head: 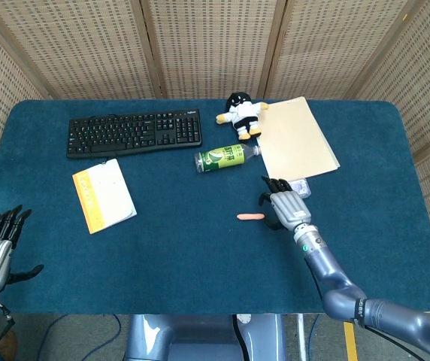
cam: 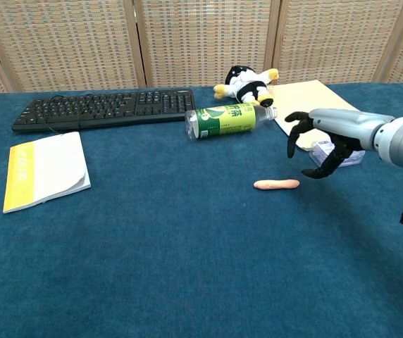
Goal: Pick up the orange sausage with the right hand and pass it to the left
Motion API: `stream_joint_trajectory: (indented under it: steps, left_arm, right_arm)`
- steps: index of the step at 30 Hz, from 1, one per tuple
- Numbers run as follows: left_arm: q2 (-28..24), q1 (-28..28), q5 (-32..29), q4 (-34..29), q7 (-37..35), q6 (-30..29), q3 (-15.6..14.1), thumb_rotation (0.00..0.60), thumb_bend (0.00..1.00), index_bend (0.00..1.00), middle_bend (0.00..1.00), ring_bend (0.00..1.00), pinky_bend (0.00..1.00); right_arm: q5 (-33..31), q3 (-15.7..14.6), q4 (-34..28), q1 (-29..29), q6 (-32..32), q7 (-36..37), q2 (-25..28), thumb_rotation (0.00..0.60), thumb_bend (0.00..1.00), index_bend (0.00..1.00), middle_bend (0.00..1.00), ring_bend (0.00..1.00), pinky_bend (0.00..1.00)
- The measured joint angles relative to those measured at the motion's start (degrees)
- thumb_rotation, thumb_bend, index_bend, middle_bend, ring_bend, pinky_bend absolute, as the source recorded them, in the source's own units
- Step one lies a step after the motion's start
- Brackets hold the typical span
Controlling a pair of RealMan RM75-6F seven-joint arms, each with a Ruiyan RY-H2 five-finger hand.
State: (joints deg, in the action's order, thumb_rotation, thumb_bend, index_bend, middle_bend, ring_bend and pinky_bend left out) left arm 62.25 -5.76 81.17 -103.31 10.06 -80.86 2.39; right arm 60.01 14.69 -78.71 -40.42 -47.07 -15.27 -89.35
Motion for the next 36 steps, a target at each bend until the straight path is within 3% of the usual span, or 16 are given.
stream_joint_trajectory:
  steps: [15, 36]
  left_arm:
    - [-0.4, -0.1, -0.4, 0.1, -0.7, -0.1, -0.1, 0.600, 0.00, 0.00, 0.00, 0.00, 0.00]
    - [-0.3, -0.2, -1.0, 0.3, -0.9, 0.0, -0.1, 0.600, 0.00, 0.00, 0.00, 0.00, 0.00]
  right_arm:
    - [-4.3, -1.9, 5.8, -2.5, -0.9, -4.3, -6.0, 0.600, 0.49, 0.46, 0.00, 0.00, 0.00]
    - [-5.3, -2.0, 10.5, -3.8, -0.4, -2.6, -10.2, 0.600, 0.50, 0.49, 0.00, 0.00, 0.00]
